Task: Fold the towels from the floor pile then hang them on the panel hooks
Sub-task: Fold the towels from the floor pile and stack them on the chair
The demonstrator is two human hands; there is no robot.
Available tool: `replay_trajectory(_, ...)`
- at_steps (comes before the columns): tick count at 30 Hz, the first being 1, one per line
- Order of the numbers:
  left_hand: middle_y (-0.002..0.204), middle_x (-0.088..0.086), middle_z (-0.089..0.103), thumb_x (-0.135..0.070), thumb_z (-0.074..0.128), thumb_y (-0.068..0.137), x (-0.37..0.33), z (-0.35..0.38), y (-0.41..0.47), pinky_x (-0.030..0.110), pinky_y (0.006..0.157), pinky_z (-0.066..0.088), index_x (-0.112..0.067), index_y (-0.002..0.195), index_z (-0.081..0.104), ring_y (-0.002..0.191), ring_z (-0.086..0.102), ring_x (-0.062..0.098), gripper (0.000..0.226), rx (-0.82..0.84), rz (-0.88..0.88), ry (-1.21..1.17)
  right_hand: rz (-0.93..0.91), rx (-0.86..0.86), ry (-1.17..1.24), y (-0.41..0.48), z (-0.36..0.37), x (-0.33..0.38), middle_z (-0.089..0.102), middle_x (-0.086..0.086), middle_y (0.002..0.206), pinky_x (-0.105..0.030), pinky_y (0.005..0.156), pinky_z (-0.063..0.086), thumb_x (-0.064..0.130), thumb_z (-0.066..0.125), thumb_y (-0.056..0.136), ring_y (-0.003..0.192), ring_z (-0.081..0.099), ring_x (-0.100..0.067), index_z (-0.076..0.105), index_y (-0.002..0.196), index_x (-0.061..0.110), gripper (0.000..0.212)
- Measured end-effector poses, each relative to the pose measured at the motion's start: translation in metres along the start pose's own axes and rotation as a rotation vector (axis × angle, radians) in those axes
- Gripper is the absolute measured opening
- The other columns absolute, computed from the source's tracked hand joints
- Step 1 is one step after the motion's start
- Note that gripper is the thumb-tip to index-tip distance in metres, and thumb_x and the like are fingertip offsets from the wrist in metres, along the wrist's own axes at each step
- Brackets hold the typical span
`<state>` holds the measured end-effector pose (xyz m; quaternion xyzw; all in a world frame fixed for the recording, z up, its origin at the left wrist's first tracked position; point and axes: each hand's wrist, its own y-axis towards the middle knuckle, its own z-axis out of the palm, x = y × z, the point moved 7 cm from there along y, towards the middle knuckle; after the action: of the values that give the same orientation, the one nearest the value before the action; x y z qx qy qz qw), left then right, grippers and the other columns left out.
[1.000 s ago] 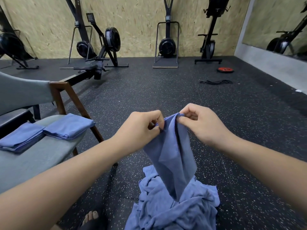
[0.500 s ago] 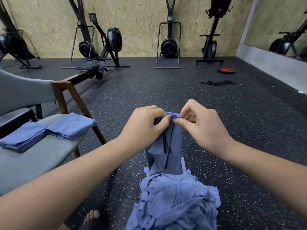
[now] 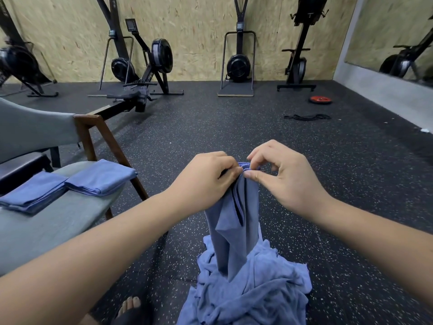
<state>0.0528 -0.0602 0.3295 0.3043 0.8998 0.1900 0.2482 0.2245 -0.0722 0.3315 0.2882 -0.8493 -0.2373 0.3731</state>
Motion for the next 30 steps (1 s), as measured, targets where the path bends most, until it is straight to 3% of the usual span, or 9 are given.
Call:
replay_trajectory(3, 0.087, -0.001, 0.067, -0.036, 0.053, 0.103, 0.001, 0.002, 0.000, 0.041, 0.081, 0.051, -0.014, 0.094, 0.074, 0.086, 0.064, 0.021, 0.032, 0.043, 0.000, 0.018, 0.042, 0.038, 0.060, -0.002, 0.003, -0.002, 0.072, 0.004, 0.093, -0.012, 0.074, 0.037, 0.017, 0.086, 0.090, 0.079, 0.059, -0.003, 0.070, 0.088, 0.019, 0.016)
replay_trajectory(9, 0.085, -0.005, 0.062, -0.034, 0.053, 0.104, 0.003, 0.003, -0.002, 0.037, 0.080, 0.048, -0.013, 0.092, 0.072, 0.086, 0.061, 0.020, 0.031, 0.038, 0.017, 0.032, 0.078, 0.021, 0.031, -0.002, 0.003, -0.006, 0.066, 0.009, 0.084, -0.028, 0.077, 0.047, 0.026, 0.085, 0.091, 0.083, 0.063, -0.015, 0.068, 0.092, 0.030, 0.017)
replay_trajectory(12, 0.086, -0.002, 0.065, -0.035, 0.054, 0.104, 0.003, 0.006, -0.001, 0.039, 0.081, 0.050, -0.013, 0.091, 0.073, 0.086, 0.063, 0.022, 0.031, 0.030, 0.032, 0.073, 0.052, 0.101, -0.039, -0.001, 0.008, -0.003, 0.066, 0.015, 0.090, -0.025, 0.080, 0.042, 0.021, 0.080, 0.095, 0.088, 0.058, -0.012, 0.067, 0.111, 0.031, 0.023)
replay_trajectory(16, 0.084, -0.001, 0.065, -0.035, 0.055, 0.103, 0.004, 0.010, -0.001, 0.041, 0.080, 0.050, -0.012, 0.087, 0.073, 0.084, 0.063, 0.022, 0.034, 0.037, 0.035, 0.076, -0.032, 0.135, -0.197, 0.000, 0.012, -0.003, 0.062, 0.017, 0.097, -0.040, 0.092, 0.040, 0.025, 0.076, 0.098, 0.097, 0.052, -0.010, 0.068, 0.098, 0.030, 0.010)
replay_trajectory(22, 0.091, -0.011, 0.068, -0.045, 0.066, 0.097, 0.002, 0.002, -0.004, 0.026, 0.082, 0.048, -0.027, 0.095, 0.079, 0.087, 0.064, 0.007, 0.023, 0.000, -0.007, -0.066, 0.057, 0.205, -0.129, -0.002, 0.015, -0.008, 0.057, 0.017, 0.133, -0.038, 0.108, 0.035, 0.030, 0.072, 0.101, 0.129, 0.051, -0.003, 0.065, 0.100, 0.034, 0.009)
replay_trajectory(24, 0.088, -0.011, 0.066, -0.046, 0.074, 0.094, 0.000, 0.002, -0.005, 0.024, 0.077, 0.047, -0.026, 0.092, 0.078, 0.082, 0.063, 0.008, 0.020, -0.009, 0.007, -0.058, 0.071, 0.184, -0.060, -0.003, 0.014, -0.008, 0.065, 0.013, 0.128, -0.020, 0.097, 0.038, 0.024, 0.072, 0.101, 0.115, 0.058, 0.008, 0.065, 0.099, 0.029, 0.009)
replay_trajectory(25, 0.087, -0.011, 0.065, -0.045, 0.078, 0.091, -0.001, 0.003, -0.005, 0.023, 0.075, 0.046, -0.026, 0.091, 0.077, 0.080, 0.062, 0.007, 0.020, -0.024, 0.006, -0.055, 0.090, 0.171, -0.035, -0.003, 0.014, -0.007, 0.070, 0.012, 0.118, -0.011, 0.085, 0.038, 0.022, 0.072, 0.101, 0.098, 0.061, 0.010, 0.064, 0.098, 0.028, 0.010)
replay_trajectory(27, 0.088, -0.012, 0.066, -0.043, 0.084, 0.087, 0.000, 0.003, -0.005, 0.023, 0.074, 0.047, -0.024, 0.092, 0.077, 0.080, 0.061, 0.006, 0.020, -0.065, -0.012, -0.061, 0.134, 0.144, -0.009, -0.004, 0.013, -0.007, 0.071, 0.008, 0.091, -0.011, 0.064, 0.036, 0.021, 0.073, 0.101, 0.067, 0.058, 0.006, 0.064, 0.096, 0.026, 0.010)
replay_trajectory(30, 0.086, -0.012, 0.065, -0.041, 0.088, 0.083, -0.002, 0.002, -0.007, 0.028, 0.073, 0.049, -0.024, 0.089, 0.075, 0.078, 0.062, 0.008, 0.022, -0.119, -0.051, -0.047, 0.158, 0.076, 0.031, -0.006, 0.011, -0.002, 0.069, 0.007, 0.083, -0.012, 0.059, 0.035, 0.019, 0.073, 0.100, 0.059, 0.055, 0.003, 0.067, 0.096, 0.021, 0.007)
